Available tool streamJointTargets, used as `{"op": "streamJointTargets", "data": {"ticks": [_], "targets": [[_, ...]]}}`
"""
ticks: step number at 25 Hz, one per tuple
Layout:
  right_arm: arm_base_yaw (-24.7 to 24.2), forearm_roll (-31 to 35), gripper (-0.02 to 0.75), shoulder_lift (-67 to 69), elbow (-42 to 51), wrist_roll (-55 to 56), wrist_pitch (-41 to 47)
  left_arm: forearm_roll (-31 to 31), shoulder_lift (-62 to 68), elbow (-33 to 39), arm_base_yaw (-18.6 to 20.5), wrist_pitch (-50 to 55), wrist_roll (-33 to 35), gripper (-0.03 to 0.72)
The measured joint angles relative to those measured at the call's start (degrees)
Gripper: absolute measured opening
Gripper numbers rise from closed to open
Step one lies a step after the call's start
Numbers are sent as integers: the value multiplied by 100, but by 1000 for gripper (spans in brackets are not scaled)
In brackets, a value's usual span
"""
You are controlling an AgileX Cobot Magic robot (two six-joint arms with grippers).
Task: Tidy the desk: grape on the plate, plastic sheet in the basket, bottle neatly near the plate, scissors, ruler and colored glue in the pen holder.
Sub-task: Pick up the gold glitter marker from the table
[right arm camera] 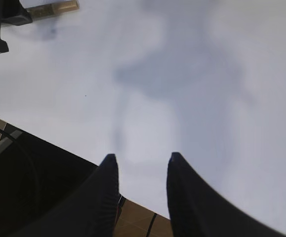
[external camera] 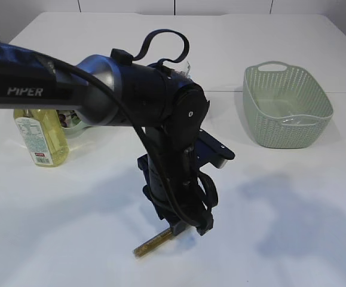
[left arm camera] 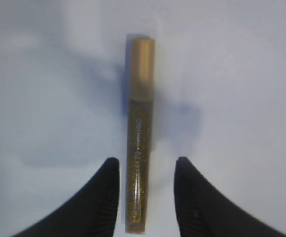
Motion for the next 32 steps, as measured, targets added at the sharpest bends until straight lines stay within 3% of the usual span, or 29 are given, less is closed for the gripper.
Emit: {"op": "streamJointTargets", "data": {"ticks": [32], "targets": [[0, 10, 279, 0, 0, -25, 0, -149, 300, 0, 119, 13, 0, 278]]}}
